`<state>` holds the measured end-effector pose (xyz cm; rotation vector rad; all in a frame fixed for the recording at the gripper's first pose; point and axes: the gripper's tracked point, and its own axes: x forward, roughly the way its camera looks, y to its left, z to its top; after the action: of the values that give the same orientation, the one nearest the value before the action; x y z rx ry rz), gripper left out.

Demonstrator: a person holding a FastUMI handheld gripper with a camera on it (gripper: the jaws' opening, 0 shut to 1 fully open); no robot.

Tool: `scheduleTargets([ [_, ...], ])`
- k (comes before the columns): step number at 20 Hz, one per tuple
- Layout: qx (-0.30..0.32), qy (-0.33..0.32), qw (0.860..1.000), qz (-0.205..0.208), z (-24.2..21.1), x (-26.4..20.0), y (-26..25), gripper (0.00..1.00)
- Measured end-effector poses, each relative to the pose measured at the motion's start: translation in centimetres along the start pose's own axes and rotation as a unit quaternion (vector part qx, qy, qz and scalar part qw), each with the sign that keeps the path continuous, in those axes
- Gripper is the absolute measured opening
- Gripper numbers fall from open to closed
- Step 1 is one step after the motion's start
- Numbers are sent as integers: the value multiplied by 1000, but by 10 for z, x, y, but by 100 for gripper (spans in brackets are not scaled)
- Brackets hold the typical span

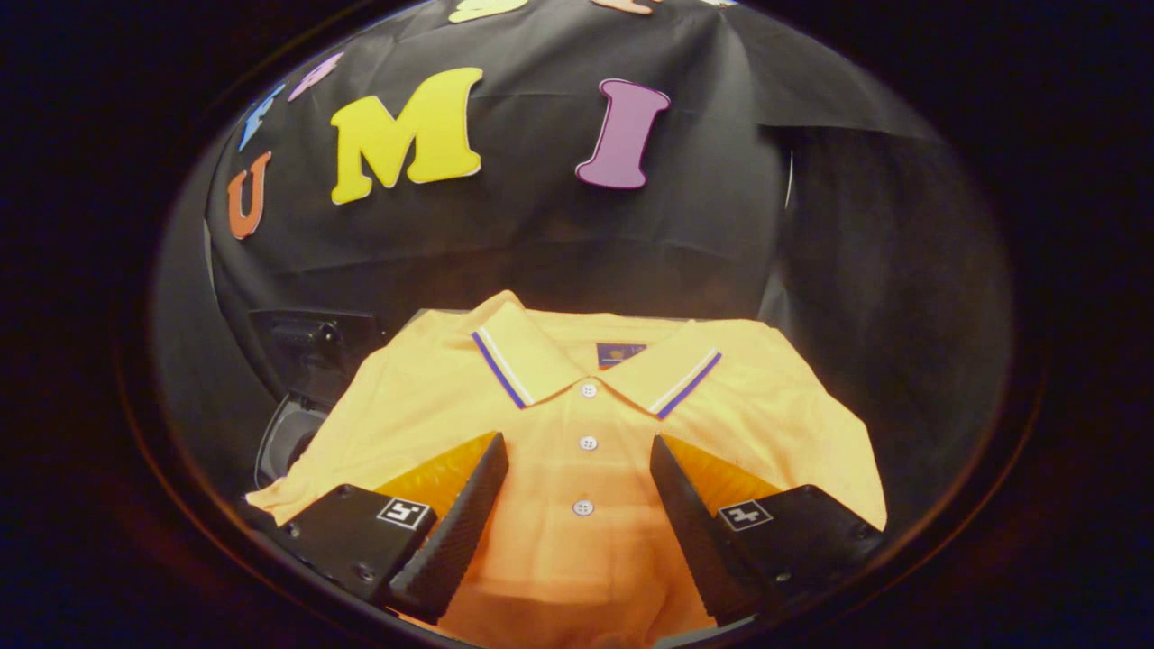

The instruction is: Put the clothes into the washing machine and then close the washing machine lid.

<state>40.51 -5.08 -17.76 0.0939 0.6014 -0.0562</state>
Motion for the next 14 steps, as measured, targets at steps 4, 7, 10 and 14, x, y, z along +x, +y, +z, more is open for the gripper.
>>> scheduleTargets([
  [4, -11, 36, 999, 6, -2, -2, 2, 98],
  [7, -26, 55, 998, 22, -1, -4, 10, 80],
  [10, -26, 58, 998, 23, 3, -6, 15, 31],
  [14, -15, 80, 996, 21, 5, -7, 19, 8],
])
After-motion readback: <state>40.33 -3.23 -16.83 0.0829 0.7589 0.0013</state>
